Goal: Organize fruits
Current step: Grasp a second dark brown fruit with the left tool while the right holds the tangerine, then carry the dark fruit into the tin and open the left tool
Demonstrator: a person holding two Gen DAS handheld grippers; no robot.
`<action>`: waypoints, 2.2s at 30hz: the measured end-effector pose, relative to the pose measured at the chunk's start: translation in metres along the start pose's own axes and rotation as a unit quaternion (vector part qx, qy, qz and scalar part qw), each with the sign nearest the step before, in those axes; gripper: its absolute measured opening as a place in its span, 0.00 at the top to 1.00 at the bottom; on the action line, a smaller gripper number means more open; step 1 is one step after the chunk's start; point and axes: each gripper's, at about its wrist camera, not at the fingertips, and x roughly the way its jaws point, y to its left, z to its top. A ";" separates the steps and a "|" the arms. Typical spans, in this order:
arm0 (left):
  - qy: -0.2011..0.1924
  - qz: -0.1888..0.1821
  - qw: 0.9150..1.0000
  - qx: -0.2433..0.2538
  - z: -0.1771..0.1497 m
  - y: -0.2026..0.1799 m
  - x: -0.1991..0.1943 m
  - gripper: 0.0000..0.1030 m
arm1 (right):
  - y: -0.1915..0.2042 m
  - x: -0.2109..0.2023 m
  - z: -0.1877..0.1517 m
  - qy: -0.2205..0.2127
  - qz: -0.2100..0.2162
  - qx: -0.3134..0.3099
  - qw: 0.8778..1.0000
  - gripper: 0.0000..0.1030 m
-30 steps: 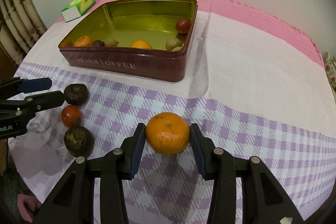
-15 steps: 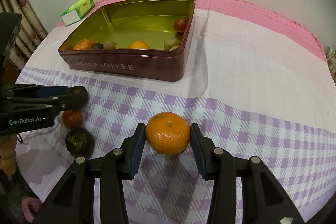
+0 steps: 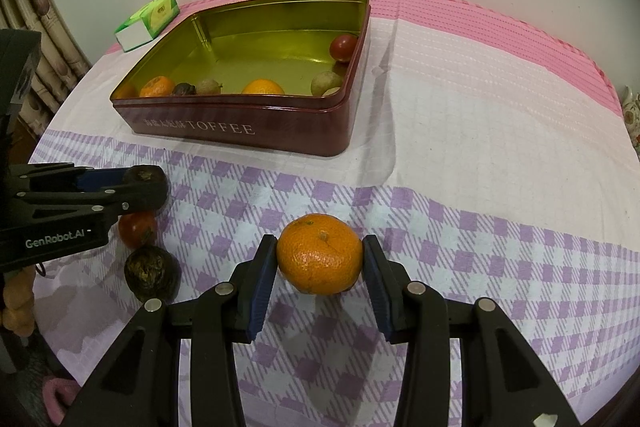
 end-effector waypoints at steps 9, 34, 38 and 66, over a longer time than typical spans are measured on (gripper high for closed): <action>-0.018 0.002 1.000 -0.001 -0.002 0.009 -0.018 0.62 | 0.000 0.000 0.000 0.000 0.000 0.001 1.000 0.61; -0.100 0.024 0.995 -0.002 0.047 0.030 -0.056 0.62 | 0.000 0.003 -0.002 0.005 0.005 0.007 1.000 0.61; -0.099 0.041 0.994 0.001 0.062 0.032 -0.044 0.62 | -0.001 0.003 -0.001 0.005 0.006 0.009 1.000 0.61; -0.070 0.077 0.994 0.017 0.075 0.031 -0.006 0.61 | -0.002 0.003 -0.001 0.006 0.012 0.018 1.000 0.61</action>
